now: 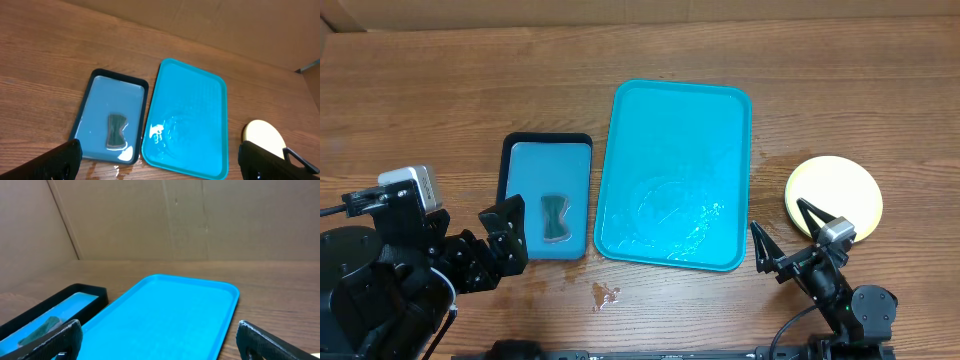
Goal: Clean dirty plates on tray and stack at the side
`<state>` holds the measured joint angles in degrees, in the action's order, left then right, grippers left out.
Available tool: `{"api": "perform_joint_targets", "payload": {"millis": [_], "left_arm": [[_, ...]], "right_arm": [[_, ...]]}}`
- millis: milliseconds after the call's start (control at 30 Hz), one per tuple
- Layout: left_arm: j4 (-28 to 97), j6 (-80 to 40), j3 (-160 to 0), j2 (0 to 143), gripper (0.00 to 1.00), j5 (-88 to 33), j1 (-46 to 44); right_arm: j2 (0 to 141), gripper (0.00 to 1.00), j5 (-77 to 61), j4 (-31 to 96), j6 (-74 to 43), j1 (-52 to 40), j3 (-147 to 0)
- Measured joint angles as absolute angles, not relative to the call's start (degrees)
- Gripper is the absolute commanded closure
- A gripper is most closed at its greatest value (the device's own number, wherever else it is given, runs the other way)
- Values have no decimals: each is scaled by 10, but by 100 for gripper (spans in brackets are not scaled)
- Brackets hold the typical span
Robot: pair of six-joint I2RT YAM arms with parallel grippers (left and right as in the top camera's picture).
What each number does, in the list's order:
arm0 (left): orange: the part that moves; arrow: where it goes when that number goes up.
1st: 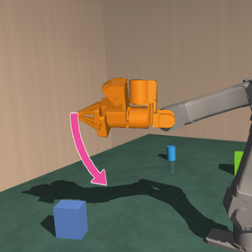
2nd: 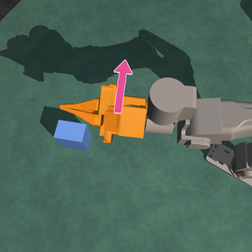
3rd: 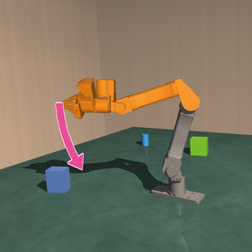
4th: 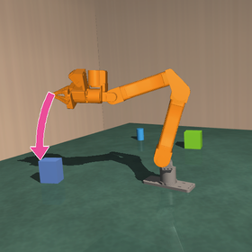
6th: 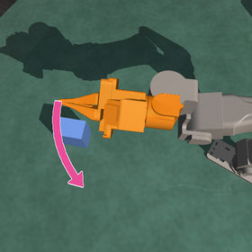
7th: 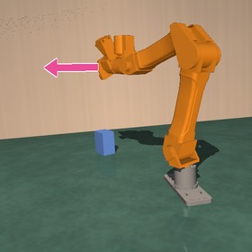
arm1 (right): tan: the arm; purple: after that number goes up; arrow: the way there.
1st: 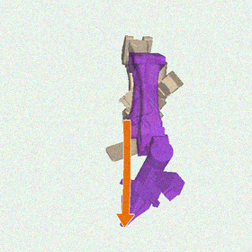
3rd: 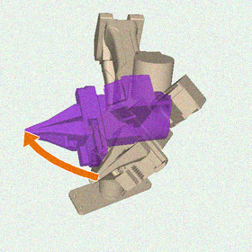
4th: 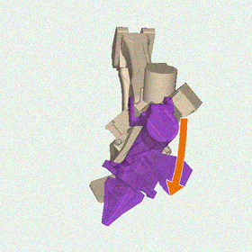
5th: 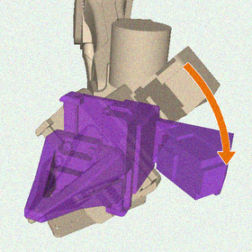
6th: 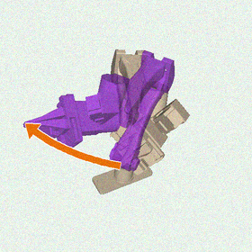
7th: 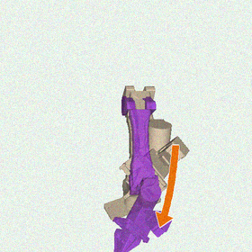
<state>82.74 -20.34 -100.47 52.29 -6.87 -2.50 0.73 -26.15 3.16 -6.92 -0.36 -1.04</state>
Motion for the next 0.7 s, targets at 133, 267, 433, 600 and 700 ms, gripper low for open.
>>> {"api": "perform_joint_targets", "payload": {"millis": [133,267,433,600,700], "left_arm": [[827,-203,-1005,523,0,-69,-25],[827,-203,-1005,523,0,-69,-25],[827,-203,-1005,523,0,-69,-25],[853,-191,-1004,523,0,-55,-25],[836,-187,-1001,522,0,-38,-25]], "right_arm": [[7,0,-261,32,-70,-4,-10],[7,0,-261,32,-71,-4,-10],[7,0,-261,32,-70,-4,-10],[7,0,-261,32,-71,-4,-10],[7,0,-261,32,-71,-4,-10]]}}
